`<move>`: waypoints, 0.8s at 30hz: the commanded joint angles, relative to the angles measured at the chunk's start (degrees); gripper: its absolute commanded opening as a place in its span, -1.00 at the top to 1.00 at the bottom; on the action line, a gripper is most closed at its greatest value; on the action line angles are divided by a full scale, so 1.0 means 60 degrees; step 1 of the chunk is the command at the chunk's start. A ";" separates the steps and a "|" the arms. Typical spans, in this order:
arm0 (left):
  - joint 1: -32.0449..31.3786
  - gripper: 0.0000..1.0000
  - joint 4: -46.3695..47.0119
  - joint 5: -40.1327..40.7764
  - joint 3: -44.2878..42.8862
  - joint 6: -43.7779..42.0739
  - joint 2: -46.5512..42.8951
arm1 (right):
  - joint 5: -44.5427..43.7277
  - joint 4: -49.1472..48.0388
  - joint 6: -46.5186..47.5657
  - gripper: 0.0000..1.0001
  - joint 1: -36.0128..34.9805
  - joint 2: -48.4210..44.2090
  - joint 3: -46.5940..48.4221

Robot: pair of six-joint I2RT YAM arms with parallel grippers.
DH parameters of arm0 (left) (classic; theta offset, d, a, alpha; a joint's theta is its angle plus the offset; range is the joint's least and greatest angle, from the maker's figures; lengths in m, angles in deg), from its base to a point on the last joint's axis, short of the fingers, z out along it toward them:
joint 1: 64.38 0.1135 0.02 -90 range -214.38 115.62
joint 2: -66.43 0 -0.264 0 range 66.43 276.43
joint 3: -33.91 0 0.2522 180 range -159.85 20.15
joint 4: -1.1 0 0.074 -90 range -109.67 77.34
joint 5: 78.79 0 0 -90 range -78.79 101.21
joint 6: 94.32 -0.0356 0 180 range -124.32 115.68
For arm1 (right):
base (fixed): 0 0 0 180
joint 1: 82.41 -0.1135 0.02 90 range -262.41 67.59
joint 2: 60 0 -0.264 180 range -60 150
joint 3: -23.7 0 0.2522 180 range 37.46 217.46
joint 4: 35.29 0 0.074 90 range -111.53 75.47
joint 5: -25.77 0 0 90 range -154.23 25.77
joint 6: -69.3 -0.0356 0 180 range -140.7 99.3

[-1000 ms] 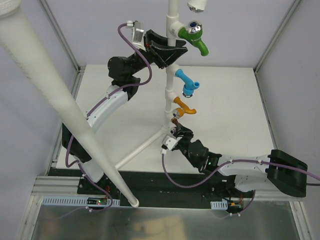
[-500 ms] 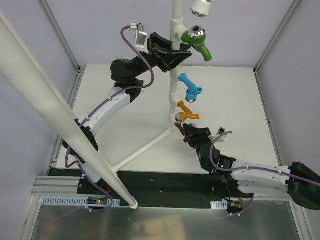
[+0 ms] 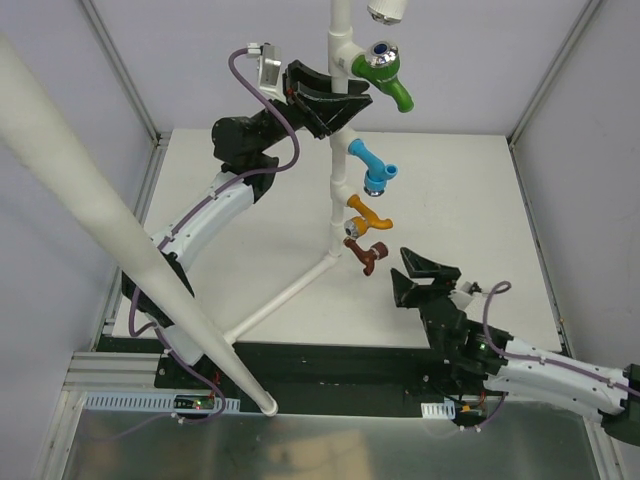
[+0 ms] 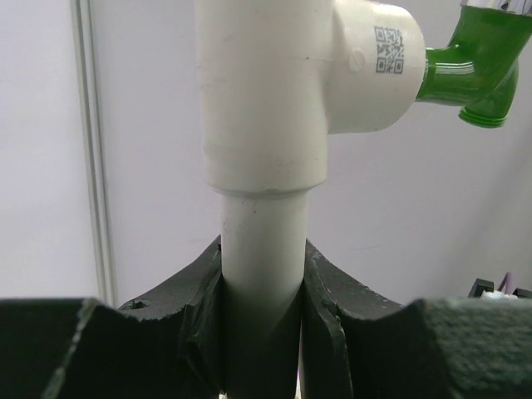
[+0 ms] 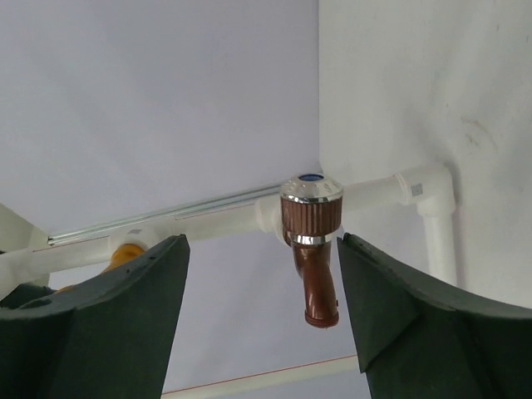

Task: Install the water faucets
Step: Screw the water faucet onto the adaptor.

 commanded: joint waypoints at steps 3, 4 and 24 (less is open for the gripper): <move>-0.0044 1.00 0.0982 -0.1010 0.0286 0.0632 -0.0656 | -0.1513 0.2853 0.5612 -0.57 0.0005 -0.3450 0.0246; -0.0044 1.00 0.0982 -0.0995 0.0301 0.0646 -0.0641 | -0.1513 0.2708 0.7380 -0.56 0.0034 -0.3773 0.0509; -0.0044 1.00 0.1334 -0.1010 0.0286 0.1042 -0.0524 | 0.6177 -0.1422 2.8959 -0.60 -0.0113 0.0367 0.0892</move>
